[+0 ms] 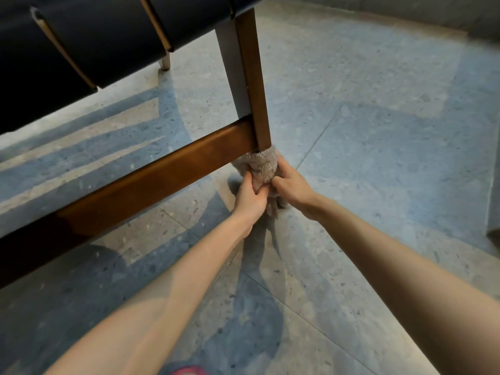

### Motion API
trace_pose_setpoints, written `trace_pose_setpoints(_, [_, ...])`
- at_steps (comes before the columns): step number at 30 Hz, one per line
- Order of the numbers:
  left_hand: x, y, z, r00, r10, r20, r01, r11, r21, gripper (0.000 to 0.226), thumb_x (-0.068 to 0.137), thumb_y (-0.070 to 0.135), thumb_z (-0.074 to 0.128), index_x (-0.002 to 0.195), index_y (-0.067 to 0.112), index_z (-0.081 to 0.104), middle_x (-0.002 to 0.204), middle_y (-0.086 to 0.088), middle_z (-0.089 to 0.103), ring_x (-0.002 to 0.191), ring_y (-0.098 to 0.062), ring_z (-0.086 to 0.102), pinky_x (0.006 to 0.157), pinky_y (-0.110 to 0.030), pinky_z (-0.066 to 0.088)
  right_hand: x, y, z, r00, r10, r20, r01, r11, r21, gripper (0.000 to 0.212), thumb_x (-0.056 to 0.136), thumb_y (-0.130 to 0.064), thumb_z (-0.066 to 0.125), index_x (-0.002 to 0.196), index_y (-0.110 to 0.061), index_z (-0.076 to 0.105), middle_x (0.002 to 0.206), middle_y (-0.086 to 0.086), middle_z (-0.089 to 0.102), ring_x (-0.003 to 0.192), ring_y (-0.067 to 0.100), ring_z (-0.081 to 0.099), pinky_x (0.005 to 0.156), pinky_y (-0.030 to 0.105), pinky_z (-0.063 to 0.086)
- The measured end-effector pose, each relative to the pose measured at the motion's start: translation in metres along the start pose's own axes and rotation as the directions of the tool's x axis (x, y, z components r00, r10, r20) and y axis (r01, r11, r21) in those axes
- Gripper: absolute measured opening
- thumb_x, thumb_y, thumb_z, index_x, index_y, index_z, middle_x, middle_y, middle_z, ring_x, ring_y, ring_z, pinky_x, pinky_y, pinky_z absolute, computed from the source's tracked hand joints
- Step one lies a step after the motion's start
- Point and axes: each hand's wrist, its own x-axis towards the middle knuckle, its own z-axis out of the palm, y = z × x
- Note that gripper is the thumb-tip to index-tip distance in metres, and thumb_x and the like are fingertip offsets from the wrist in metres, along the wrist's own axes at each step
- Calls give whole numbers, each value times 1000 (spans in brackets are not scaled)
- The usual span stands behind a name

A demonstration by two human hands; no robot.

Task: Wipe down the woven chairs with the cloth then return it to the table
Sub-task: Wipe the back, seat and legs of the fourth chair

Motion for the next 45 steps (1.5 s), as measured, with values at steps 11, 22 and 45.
trace_pose_setpoints(11, [-47,0,8,981,191,-45,-193,979,-70,26,88,28,65,110,41,58,108,14,66,106,-3,61,90,-25,52,-58,10,-22,959,-82,-271,103,993,65,39,88,-4,55,121,-24,59,109,-9,64,93,6,64,76,24,56])
trace_pose_setpoints(22, [-29,24,42,972,105,208,-131,985,115,28,89,25,65,117,22,60,105,9,66,101,-7,61,77,-11,49,-76,19,-70,940,42,-340,-73,994,-81,31,86,-15,62,94,-43,50,90,-15,61,77,-1,60,67,27,52])
trace_pose_setpoints(45, [-205,478,-96,920,54,388,-135,974,184,42,79,3,64,104,37,62,100,12,61,82,4,58,70,-8,44,-230,-458,-225,893,374,-252,-339,925,172,24,93,-9,59,106,-29,62,101,-7,69,88,10,65,82,28,53])
